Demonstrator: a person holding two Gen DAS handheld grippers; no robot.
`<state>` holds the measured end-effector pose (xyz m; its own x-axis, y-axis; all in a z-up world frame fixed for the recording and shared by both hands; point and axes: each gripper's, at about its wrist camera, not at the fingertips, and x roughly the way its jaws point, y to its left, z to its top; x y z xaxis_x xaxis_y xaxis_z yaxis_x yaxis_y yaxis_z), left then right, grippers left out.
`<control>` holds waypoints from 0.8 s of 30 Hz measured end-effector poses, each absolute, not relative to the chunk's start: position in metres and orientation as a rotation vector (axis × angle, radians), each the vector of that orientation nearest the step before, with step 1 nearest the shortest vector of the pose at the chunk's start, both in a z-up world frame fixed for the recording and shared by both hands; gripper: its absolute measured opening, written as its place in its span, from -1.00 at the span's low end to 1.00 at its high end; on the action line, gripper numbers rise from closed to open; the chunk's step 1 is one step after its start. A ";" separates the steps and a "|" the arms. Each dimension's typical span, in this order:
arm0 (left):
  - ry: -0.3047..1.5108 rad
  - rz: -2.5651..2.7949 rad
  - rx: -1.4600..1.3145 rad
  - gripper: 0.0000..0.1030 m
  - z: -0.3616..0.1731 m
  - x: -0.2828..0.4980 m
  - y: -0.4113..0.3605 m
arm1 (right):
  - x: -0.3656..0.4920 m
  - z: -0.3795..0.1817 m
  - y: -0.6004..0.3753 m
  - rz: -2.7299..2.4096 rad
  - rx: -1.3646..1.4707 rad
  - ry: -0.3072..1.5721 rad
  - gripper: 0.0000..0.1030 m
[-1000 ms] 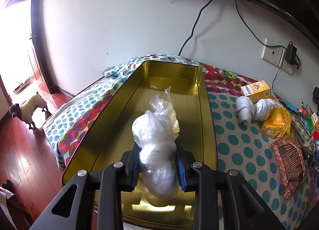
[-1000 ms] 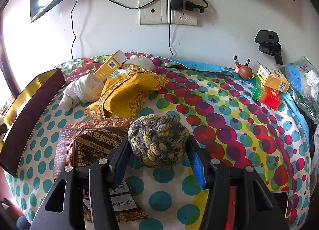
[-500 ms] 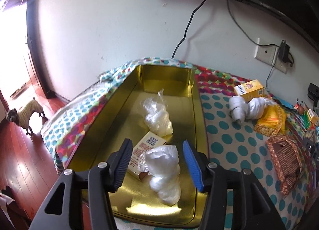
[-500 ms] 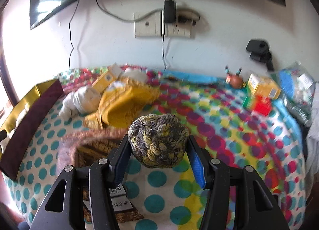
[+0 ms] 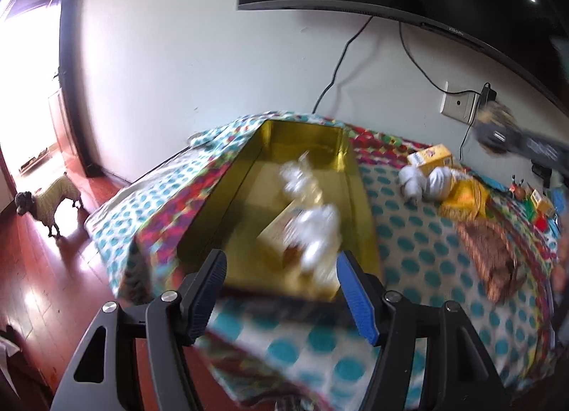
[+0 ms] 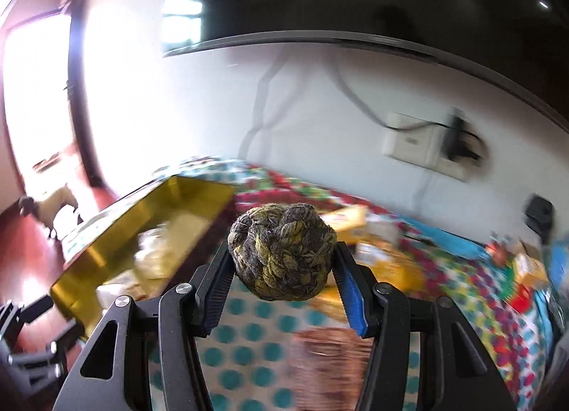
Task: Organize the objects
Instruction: 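Carry the braided rope ball into the gold tin and open the right tool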
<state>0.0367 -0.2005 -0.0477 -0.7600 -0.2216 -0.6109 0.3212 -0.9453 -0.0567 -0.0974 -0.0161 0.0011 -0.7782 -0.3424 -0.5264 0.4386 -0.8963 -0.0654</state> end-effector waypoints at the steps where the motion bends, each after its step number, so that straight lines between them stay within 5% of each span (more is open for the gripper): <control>1: 0.270 -2.670 0.912 0.28 -0.052 0.048 -0.208 | -0.095 -0.001 -0.029 -2.585 0.725 0.273 0.01; 24: 0.381 -2.630 0.898 0.28 -0.049 0.077 -0.247 | -0.088 -0.076 -0.197 -2.270 0.920 0.512 0.01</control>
